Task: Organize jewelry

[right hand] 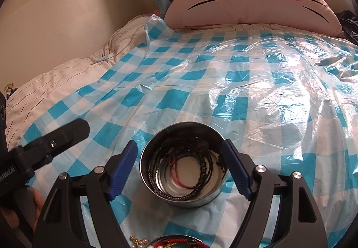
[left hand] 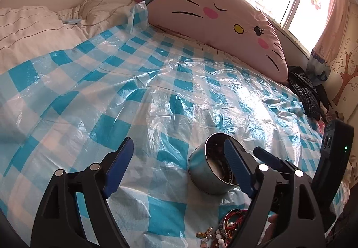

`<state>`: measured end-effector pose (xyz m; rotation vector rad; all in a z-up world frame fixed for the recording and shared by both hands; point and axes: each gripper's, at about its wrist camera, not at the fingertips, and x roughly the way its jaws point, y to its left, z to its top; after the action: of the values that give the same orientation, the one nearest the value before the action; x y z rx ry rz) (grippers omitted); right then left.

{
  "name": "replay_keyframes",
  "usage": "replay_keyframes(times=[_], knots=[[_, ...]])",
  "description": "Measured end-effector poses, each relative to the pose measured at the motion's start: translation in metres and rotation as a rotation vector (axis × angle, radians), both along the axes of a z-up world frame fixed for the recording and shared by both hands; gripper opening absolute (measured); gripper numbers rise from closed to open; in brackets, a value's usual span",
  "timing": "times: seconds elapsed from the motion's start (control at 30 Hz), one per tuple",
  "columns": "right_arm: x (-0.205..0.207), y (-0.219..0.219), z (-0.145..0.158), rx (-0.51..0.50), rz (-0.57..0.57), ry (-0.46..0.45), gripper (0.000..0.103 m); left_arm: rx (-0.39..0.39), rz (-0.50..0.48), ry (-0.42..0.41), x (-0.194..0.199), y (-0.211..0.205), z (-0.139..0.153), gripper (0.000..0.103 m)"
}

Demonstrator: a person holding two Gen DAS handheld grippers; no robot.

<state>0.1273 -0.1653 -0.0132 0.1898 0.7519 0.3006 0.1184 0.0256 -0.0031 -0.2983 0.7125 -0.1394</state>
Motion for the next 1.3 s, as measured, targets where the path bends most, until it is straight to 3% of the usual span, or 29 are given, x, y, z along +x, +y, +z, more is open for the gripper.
replay_keyframes(times=[0.23, 0.4, 0.53, 0.8, 0.87, 1.0, 1.07, 1.17, 1.3], knots=[[-0.063, -0.078, 0.011, 0.191, -0.248, -0.013, 0.077, 0.057, -0.099, 0.042, -0.022, -0.020, -0.011, 0.080], [-0.103, -0.105, 0.006, 0.236, -0.371, 0.000, 0.077, 0.118, -0.210, 0.121, -0.031, -0.045, -0.027, 0.080], [-0.110, -0.110, 0.002, 0.238, -0.395, 0.016, 0.077, 0.142, -0.292, 0.161, -0.032, -0.066, -0.038, 0.079], [-0.108, -0.108, -0.002, 0.224, -0.377, 0.029, 0.079, 0.109, -0.375, 0.230, -0.028, -0.080, -0.052, 0.055], [-0.107, -0.109, -0.004, 0.225, -0.380, 0.031, 0.079, 0.104, -0.389, 0.246, -0.027, -0.082, -0.055, 0.041], [-0.106, -0.111, -0.005, 0.228, -0.381, 0.035, 0.079, 0.132, -0.428, 0.265, -0.026, -0.090, -0.061, 0.024], [-0.107, -0.110, -0.005, 0.227, -0.381, 0.035, 0.079, 0.150, -0.439, 0.266, -0.027, -0.093, -0.062, 0.009], [-0.105, -0.110, -0.007, 0.224, -0.374, 0.037, 0.079, 0.126, -0.455, 0.271, -0.027, -0.092, -0.060, 0.005], [-0.105, -0.108, -0.007, 0.220, -0.369, 0.041, 0.079, -0.023, -0.471, 0.247, -0.026, -0.079, -0.050, 0.005]])
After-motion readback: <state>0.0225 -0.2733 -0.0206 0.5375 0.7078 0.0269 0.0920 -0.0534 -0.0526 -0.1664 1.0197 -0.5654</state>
